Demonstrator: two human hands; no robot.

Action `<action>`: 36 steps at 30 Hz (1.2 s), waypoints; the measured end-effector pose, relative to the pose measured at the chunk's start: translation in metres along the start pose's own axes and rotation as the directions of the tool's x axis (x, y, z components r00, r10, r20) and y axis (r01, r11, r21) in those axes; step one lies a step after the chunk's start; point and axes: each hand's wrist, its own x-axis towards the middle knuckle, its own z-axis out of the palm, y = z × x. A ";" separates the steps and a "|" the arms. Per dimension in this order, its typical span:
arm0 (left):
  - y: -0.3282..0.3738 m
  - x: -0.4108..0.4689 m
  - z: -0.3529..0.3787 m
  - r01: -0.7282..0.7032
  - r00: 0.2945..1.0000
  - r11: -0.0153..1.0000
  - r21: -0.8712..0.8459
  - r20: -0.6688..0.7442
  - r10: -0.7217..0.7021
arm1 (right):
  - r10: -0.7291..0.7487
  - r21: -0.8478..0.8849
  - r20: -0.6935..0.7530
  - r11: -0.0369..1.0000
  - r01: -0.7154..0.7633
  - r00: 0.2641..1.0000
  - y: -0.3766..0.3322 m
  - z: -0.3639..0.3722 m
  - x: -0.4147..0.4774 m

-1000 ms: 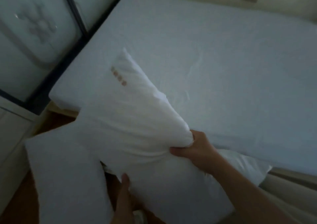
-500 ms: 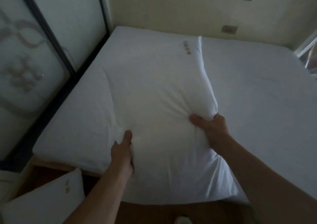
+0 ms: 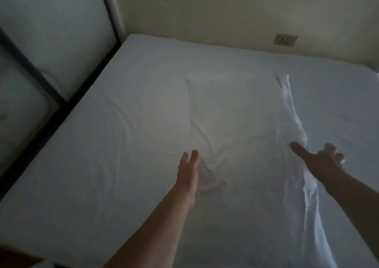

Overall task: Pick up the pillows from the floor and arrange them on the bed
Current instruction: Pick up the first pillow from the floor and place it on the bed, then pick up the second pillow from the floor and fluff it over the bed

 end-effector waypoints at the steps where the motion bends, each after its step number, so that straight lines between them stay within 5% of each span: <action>1: -0.005 0.008 0.001 0.031 0.999 0.999 -0.010 0.014 -0.031 | -0.007 -0.008 0.039 1.000 0.007 0.999 -0.001 0.009 0.007; 8: -0.007 0.023 -0.007 0.117 0.993 0.990 -0.080 0.029 -0.115 | -0.187 0.146 0.352 0.979 0.143 0.917 -0.026 0.100 -0.021; 20: 0.020 -0.007 -0.078 0.028 0.994 0.973 -0.229 -0.097 -0.052 | -0.292 0.309 0.474 0.938 0.153 0.831 -0.096 0.152 -0.125; 27: -0.015 -0.081 -0.205 0.036 0.969 0.959 -0.282 -0.223 -0.103 | -0.350 0.264 0.599 0.936 0.235 0.720 -0.116 0.176 -0.249; 36: -0.148 -0.190 -0.420 0.042 0.834 0.869 -0.494 -0.461 -0.303 | -0.378 0.192 0.807 0.894 0.405 0.453 -0.107 0.304 -0.476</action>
